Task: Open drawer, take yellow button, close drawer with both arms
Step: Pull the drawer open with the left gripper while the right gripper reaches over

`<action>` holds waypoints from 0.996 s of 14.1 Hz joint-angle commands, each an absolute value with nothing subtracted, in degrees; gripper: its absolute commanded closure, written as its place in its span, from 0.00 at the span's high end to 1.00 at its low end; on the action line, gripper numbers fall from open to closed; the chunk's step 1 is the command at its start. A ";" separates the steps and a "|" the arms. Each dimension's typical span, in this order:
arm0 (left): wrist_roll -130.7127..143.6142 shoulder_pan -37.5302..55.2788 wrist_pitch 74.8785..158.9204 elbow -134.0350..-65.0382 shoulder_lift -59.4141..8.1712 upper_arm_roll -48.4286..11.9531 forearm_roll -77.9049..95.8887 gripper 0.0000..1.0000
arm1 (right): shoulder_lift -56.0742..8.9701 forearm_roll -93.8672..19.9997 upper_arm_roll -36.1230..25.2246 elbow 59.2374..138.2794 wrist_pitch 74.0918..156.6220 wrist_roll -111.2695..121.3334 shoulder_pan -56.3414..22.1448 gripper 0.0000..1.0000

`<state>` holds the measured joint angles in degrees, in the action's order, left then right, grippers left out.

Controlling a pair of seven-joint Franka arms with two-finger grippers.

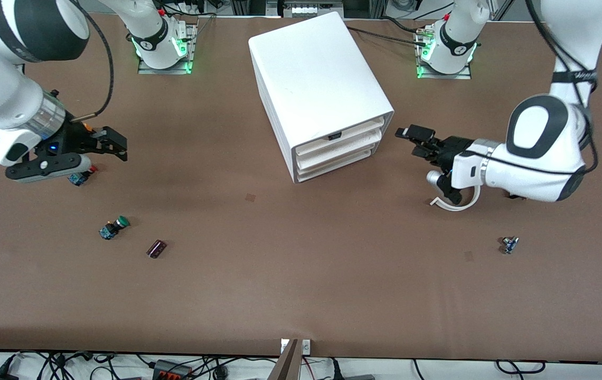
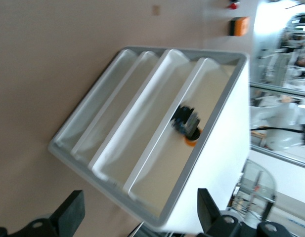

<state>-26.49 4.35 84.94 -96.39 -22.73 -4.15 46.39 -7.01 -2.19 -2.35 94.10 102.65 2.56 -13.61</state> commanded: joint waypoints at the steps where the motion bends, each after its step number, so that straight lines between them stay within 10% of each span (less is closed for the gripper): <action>1: -36.09 4.22 85.78 -100.35 -24.78 -4.22 55.51 1.00 | -10.45 -3.16 -2.64 89.40 102.48 2.20 -17.56 1.00; 14: -54.31 5.71 88.50 -112.67 -27.16 -4.92 66.62 0.57 | -23.98 -5.54 -2.64 75.96 115.83 -15.62 -36.02 1.00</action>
